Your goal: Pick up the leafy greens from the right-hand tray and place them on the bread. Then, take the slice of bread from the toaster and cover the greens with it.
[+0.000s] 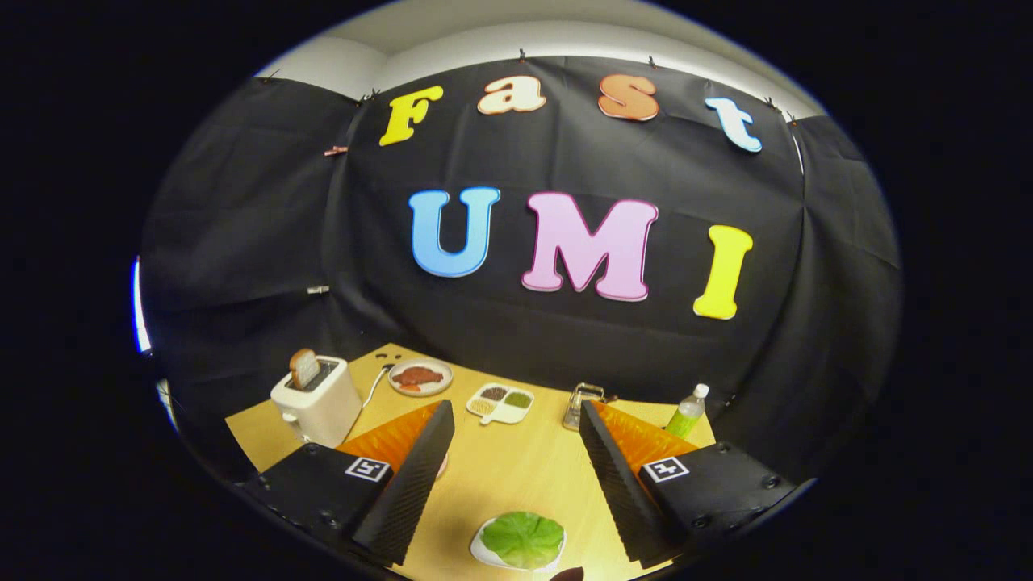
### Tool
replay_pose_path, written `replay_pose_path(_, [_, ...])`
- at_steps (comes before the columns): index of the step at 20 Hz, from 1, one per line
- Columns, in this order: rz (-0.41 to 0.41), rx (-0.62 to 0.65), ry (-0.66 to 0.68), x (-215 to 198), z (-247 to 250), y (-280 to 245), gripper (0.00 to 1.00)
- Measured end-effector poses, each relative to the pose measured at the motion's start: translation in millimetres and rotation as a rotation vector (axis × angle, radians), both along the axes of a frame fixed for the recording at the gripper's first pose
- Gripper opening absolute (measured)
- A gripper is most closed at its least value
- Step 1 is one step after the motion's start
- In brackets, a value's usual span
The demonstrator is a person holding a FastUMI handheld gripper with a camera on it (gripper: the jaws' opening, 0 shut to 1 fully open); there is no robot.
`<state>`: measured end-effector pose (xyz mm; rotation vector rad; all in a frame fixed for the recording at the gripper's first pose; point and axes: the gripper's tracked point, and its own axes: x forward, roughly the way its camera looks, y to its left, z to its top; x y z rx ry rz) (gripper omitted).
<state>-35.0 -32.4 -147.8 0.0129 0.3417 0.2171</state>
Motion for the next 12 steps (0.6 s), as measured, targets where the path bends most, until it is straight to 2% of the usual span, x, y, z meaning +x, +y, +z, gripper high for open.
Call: replay_pose_path(12, [0.122, -0.052, 0.513, -54.0, -223.7, 1.1, 0.93])
